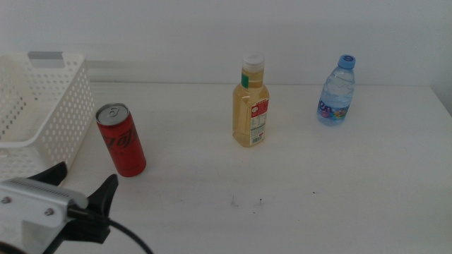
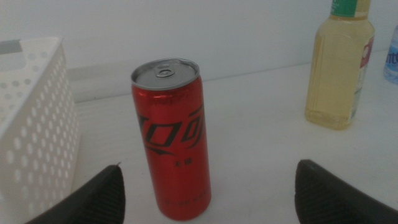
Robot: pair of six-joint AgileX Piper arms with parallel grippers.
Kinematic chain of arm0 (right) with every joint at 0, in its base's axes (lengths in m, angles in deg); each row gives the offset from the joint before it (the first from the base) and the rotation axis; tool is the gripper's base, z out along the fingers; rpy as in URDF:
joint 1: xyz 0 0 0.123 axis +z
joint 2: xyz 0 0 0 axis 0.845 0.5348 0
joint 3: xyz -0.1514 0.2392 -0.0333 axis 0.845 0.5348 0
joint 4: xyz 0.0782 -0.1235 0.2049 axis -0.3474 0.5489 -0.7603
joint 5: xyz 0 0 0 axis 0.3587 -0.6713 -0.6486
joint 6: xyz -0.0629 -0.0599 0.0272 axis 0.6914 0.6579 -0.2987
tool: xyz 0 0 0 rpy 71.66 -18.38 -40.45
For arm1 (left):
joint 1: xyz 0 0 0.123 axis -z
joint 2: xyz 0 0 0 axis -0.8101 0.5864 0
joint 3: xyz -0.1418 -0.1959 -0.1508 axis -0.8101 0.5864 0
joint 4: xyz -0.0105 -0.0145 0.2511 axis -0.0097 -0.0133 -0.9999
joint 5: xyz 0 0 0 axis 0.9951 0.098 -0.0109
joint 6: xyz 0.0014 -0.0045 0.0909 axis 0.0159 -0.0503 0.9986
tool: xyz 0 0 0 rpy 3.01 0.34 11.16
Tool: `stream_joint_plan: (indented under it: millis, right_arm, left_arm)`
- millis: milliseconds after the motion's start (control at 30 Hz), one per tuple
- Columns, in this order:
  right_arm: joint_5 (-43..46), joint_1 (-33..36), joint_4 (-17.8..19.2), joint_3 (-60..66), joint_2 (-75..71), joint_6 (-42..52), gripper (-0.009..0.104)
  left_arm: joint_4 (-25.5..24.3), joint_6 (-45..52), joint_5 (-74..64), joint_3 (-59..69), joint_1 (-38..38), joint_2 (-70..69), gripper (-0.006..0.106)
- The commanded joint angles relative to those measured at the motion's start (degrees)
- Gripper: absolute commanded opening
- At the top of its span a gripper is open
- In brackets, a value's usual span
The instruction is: Use arms to grab the bottles and put them into the dustbin to the left of the table.
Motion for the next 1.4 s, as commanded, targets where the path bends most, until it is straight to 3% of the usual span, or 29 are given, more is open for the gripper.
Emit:
stream_joint_plan:
  millis: [0,200,733,1033,1367]
  right_arm:
    - [0.6,-0.5,0.2,0.2,-0.3,0.2,0.081]
    - [0.6,-0.5,0.2,0.2,-0.3,0.2,0.081]
    - [0.6,-0.5,0.2,0.2,-0.3,0.2,0.081]
    - [0.6,-0.5,0.2,0.2,-0.3,0.2,0.081]
    - [0.6,-0.5,0.2,0.2,-0.3,0.2,0.081]
  left_arm:
    - [1.2,0.0,12.0,0.0,0.2,8.2,0.094]
    - [3.6,0.0,18.3,0.0,0.2,18.4,0.094]
    - [6.0,-1.5,18.0,-0.1,0.2,21.2,0.094]
    - [4.7,-2.0,18.3,-9.1,0.2,32.6,0.094]
    - [6.7,-2.0,18.3,-18.1,0.2,40.8,0.094]
